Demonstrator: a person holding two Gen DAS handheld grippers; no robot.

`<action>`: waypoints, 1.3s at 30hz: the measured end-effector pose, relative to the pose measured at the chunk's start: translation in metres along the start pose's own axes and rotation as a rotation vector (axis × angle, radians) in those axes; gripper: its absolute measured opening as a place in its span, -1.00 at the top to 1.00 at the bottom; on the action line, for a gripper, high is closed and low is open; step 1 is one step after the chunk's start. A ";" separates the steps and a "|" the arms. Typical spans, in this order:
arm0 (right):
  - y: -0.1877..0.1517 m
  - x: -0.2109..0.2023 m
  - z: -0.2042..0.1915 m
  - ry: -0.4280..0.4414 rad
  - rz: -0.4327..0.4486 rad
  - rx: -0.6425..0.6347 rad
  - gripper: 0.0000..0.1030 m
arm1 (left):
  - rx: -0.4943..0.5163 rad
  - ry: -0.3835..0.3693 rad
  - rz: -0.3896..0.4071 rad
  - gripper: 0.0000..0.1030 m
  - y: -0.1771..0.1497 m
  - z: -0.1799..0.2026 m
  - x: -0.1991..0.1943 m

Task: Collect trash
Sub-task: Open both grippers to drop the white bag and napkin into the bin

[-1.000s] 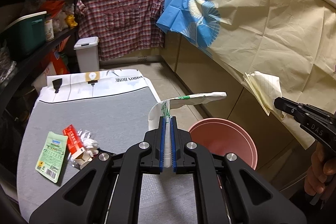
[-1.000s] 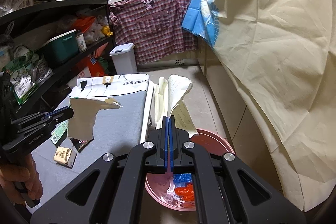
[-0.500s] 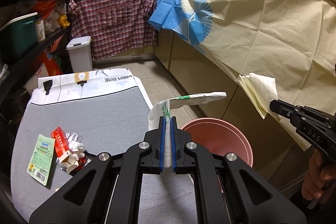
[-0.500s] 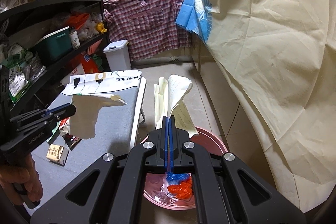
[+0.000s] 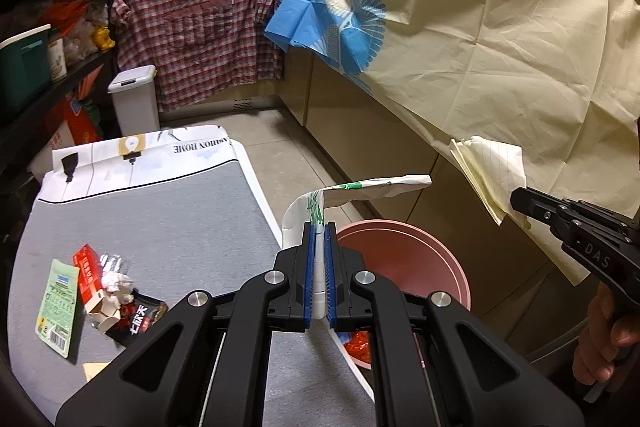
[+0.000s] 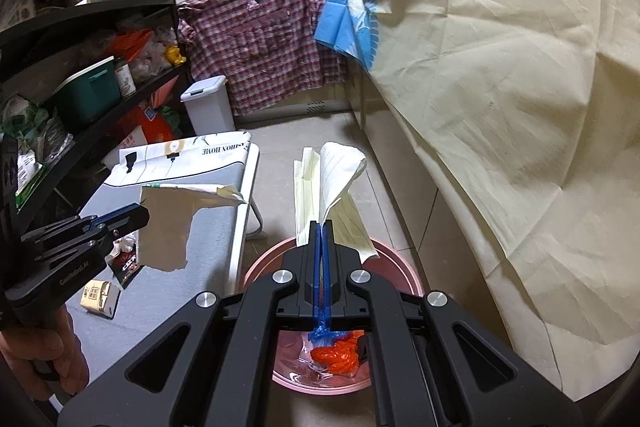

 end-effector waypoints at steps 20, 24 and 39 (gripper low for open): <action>-0.011 0.019 0.013 -0.044 -0.078 0.005 0.90 | 0.035 -0.096 -0.065 0.90 -0.008 0.051 0.033; -0.015 0.026 0.019 -0.057 -0.111 0.016 0.86 | 0.035 -0.153 -0.105 0.84 -0.011 0.062 0.040; -0.007 0.012 0.009 -0.044 -0.032 0.010 0.33 | 0.026 -0.152 -0.073 0.69 -0.011 0.047 0.021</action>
Point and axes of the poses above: each gripper's, at about its wrist camera, not at the fingertips, and x roughly the way its jaws point, z to its right, y to its top, the point moved 6 cm from there along x, roughly the way its jaws point, and after that the axes turned 7 degrees about y, right-handed, at the moved point
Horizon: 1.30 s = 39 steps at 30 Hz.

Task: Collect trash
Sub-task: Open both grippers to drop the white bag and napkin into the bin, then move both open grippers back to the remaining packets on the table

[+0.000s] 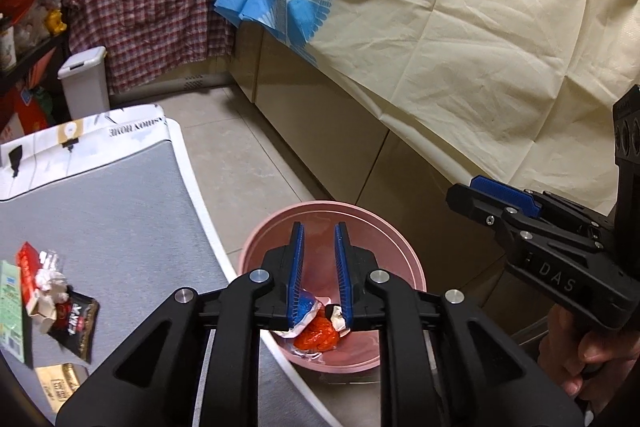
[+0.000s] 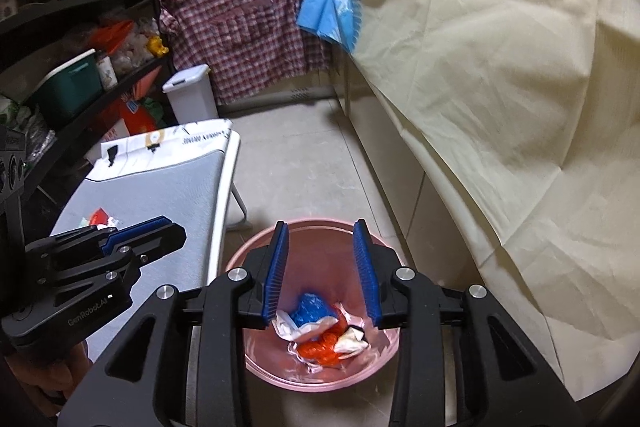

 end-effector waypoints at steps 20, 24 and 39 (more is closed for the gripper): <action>0.005 -0.023 -0.097 0.131 0.099 -0.129 0.33 | -0.063 0.120 0.106 0.69 -0.006 -0.094 -0.086; 0.003 -0.020 -0.116 0.181 0.097 -0.133 0.33 | -0.090 0.165 0.118 0.69 -0.014 -0.125 -0.103; -0.008 0.003 -0.201 0.373 0.108 -0.188 0.56 | -0.216 0.411 0.138 0.69 -0.053 -0.241 -0.135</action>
Point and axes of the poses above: each gripper's, at about its wrist camera, not at the fingertips, and x roughly the way its jaws point, z to its right, y to its top, the point moved 6 cm from there along x, roughly the way its jaws point, and after that the axes turned 7 degrees about y, right-handed, at the moved point
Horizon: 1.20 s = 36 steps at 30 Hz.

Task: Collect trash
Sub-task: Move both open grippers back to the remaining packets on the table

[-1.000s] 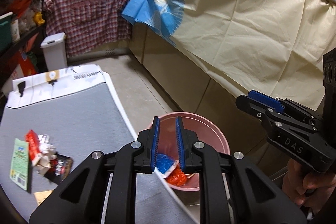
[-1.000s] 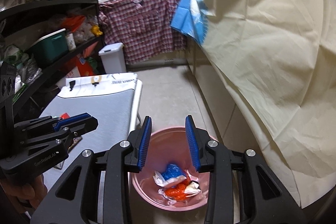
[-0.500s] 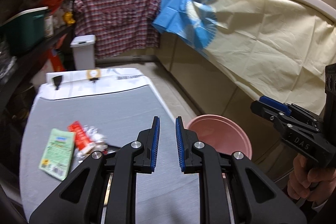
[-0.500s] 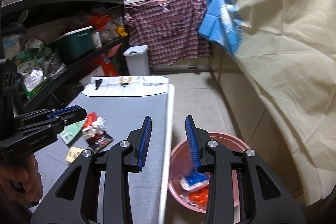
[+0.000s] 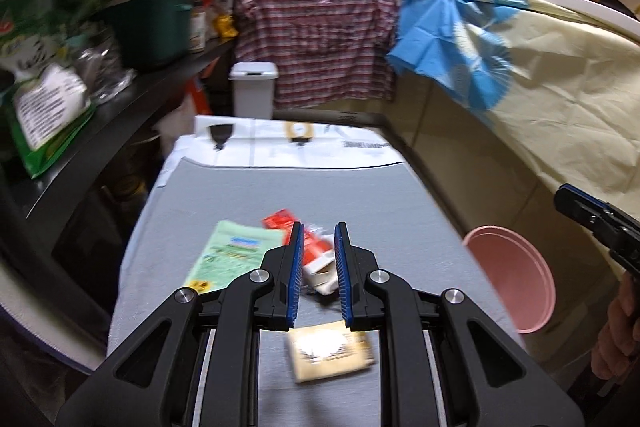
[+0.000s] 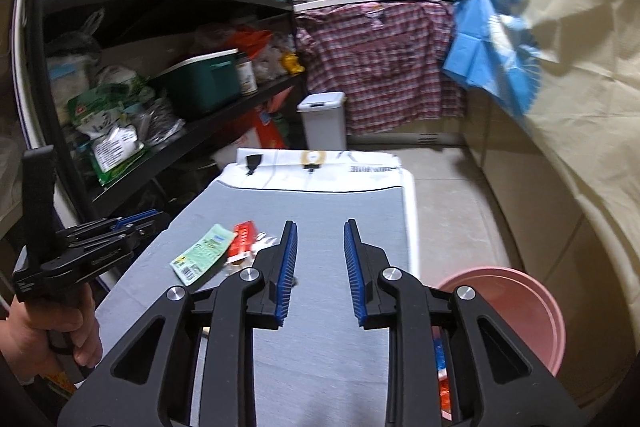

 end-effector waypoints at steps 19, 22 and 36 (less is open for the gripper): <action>-0.014 0.084 -0.036 0.116 -0.050 0.020 0.73 | -0.030 0.066 -0.049 0.69 -0.037 -0.038 0.048; -0.017 0.094 -0.035 0.125 -0.067 0.026 0.73 | -0.034 0.065 -0.075 0.69 -0.041 -0.038 0.060; -0.036 0.149 -0.031 0.176 -0.201 0.071 0.69 | 0.013 0.115 -0.194 0.07 -0.055 -0.028 0.105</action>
Point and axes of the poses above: each gripper's, at about its wrist camera, not at the fingertips, and x roughly the way its jaws point, z to its right, y to its top, the point moved 6 cm from there along x, roughly the way its jaws point, and after that the axes turned 7 degrees about y, right-handed, at the moved point
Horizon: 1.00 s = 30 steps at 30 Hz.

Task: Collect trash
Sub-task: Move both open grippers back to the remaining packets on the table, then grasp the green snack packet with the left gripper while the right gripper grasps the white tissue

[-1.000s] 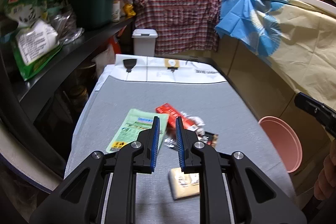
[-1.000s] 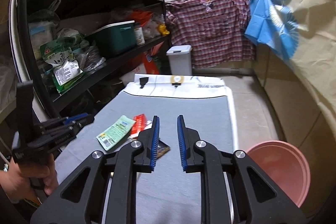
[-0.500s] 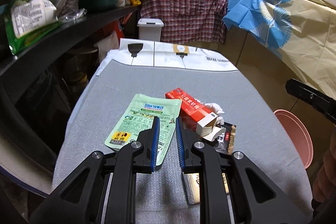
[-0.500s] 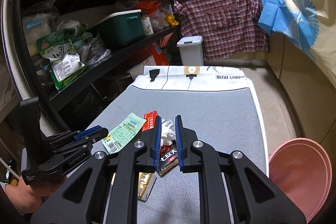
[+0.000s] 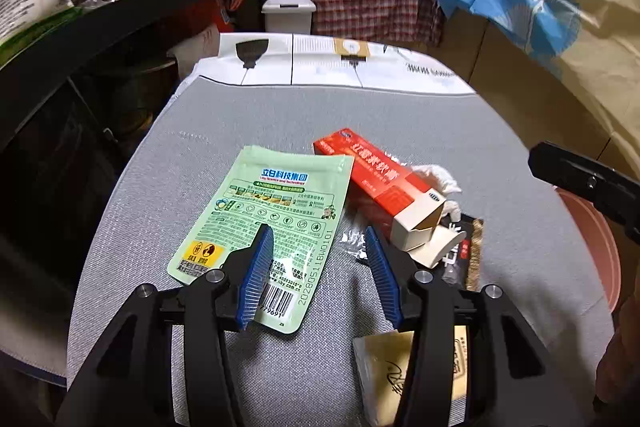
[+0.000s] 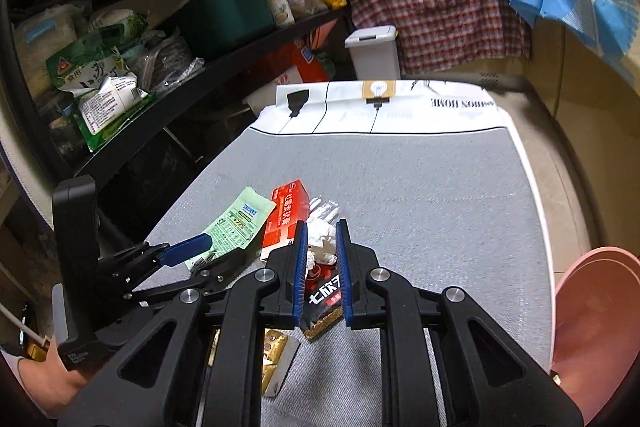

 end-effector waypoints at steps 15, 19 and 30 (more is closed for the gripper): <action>-0.004 0.051 0.012 -0.016 -0.106 0.029 0.30 | 0.009 0.100 -0.070 0.10 -0.003 -0.011 0.019; -0.008 0.065 0.014 -0.027 -0.154 0.025 0.30 | 0.015 0.116 -0.076 0.25 -0.003 -0.013 0.020; -0.015 0.070 0.011 -0.066 -0.192 -0.025 0.78 | -0.120 0.089 -0.047 0.47 0.008 -0.046 0.010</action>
Point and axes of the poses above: each gripper's, at about its wrist camera, not at the fingertips, and x roughly the way its jaws point, z to its right, y to its top, the point moved 6 cm from there along x, roughly the way its jaws point, and after that the axes turned 7 degrees about y, right-handed, at the moved point
